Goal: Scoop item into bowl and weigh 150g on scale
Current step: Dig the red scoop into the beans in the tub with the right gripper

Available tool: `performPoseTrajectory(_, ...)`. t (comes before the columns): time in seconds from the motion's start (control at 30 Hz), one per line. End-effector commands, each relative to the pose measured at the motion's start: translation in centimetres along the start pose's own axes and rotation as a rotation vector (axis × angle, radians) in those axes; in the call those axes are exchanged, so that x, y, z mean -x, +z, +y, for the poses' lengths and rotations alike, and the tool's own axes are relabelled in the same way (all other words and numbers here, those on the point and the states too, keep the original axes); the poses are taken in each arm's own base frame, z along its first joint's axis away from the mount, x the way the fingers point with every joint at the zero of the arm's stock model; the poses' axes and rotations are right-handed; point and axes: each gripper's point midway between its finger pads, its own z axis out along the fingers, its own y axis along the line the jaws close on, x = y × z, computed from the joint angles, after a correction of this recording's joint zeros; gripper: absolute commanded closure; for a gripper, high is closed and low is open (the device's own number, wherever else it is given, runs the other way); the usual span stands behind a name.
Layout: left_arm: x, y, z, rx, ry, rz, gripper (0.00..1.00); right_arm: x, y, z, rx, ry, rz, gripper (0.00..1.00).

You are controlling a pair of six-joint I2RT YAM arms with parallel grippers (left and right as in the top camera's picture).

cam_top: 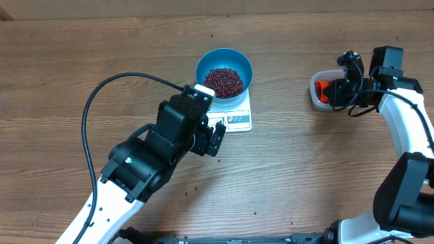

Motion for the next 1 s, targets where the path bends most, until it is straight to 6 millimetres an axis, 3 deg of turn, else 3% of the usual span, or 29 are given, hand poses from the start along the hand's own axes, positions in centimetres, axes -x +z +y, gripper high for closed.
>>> performPoseTrajectory(0.0,0.5,-0.6,0.3,0.006,-0.014,-0.026,0.0,0.6,0.1,0.8,0.044,-0.014,-0.024,0.96)
performPoseTrajectory(0.43,0.5,-0.6,0.3,0.006,-0.014,-0.026,0.0,1.1,-0.2,-0.4,0.033,0.056,-0.056,0.96)
performPoseTrajectory(0.73,0.5,-0.6,0.3,0.006,-0.014,-0.026,0.0,-0.1,1.4,-1.7,0.167,0.155,-0.048,0.96)
performPoseTrajectory(0.97,0.5,-0.6,0.3,0.006,-0.014,-0.025,0.0,-0.2,0.9,-2.7,0.168,0.215,-0.059,0.96)
